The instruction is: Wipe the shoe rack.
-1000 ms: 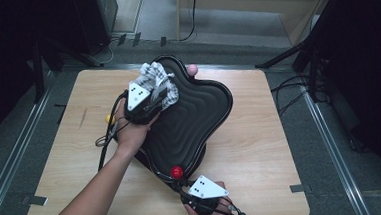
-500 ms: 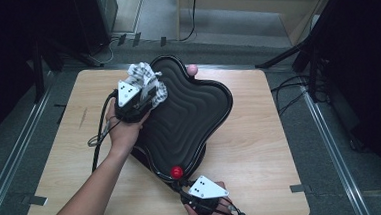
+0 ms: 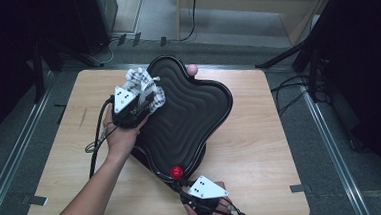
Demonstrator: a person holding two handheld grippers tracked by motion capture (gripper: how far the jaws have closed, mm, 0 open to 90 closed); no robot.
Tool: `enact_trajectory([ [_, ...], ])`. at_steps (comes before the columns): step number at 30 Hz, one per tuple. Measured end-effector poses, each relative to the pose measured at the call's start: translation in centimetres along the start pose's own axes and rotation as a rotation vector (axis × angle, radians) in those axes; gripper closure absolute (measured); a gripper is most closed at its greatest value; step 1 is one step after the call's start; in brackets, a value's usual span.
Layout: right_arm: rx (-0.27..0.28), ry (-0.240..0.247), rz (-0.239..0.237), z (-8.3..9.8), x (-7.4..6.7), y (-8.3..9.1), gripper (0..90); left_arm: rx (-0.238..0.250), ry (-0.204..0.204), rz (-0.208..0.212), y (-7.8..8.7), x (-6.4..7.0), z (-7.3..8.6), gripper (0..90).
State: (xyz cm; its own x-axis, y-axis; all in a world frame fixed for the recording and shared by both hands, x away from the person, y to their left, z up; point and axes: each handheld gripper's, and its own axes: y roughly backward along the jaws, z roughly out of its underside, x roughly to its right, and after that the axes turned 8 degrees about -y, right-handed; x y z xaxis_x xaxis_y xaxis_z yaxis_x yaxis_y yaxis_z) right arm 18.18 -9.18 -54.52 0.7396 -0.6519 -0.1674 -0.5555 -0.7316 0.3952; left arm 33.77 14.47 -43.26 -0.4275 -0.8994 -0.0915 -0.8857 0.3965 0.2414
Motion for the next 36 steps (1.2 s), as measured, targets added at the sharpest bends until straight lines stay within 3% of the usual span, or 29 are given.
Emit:
enact_trajectory([
  [5, 0.003, 0.001, 0.001, 0.0, 0.0, -0.1, 75.8, 0.003, -0.037, 0.056, 0.4, 1.4, 0.0, 74.1],
  [7, 0.003, 0.002, 0.002, 0.0, 0.0, -0.1, 75.8, -0.001, -0.054, 0.058, 0.5, 1.3, 0.0, 73.3],
  [13, 0.003, 0.003, 0.004, 0.0, 0.0, -0.1, 75.8, -0.052, 0.039, -0.006, 0.7, -1.2, 0.3, 71.6],
  [16, 0.003, 0.003, 0.004, 0.0, 0.0, -0.1, 75.8, -0.054, 0.032, 0.013, 0.9, -1.1, 0.5, 72.3],
  [20, 0.002, 0.001, 0.005, 0.0, -0.1, -0.1, 75.8, -0.045, 0.004, 0.080, 1.3, 0.1, 0.7, 72.5],
  [23, 0.002, 0.000, 0.005, 0.0, -0.1, -0.2, 75.8, -0.039, 0.012, 0.115, 1.4, 0.3, 0.7, 72.1],
  [25, 0.003, -0.001, 0.006, 0.0, -0.1, -0.2, 75.8, -0.041, 0.007, 0.109, 1.3, 0.1, 0.7, 70.4],
  [28, 0.003, -0.001, 0.006, 0.0, -0.1, -0.2, 75.8, -0.050, 0.003, 0.053, 1.2, -0.4, 0.7, 69.9],
  [30, 0.002, -0.001, 0.006, 0.0, -0.1, -0.2, 75.8, -0.054, 0.030, 0.037, 1.1, -1.1, 0.8, 69.9],
  [33, 0.002, -0.001, 0.006, 0.0, -0.1, -0.2, 75.8, -0.060, 0.070, 0.042, 1.2, -1.5, 0.9, 70.1],
  [36, 0.003, 0.000, 0.004, 0.0, -0.1, -0.2, 75.8, -0.065, 0.044, 0.056, 1.4, -0.8, 0.8, 71.1],
])
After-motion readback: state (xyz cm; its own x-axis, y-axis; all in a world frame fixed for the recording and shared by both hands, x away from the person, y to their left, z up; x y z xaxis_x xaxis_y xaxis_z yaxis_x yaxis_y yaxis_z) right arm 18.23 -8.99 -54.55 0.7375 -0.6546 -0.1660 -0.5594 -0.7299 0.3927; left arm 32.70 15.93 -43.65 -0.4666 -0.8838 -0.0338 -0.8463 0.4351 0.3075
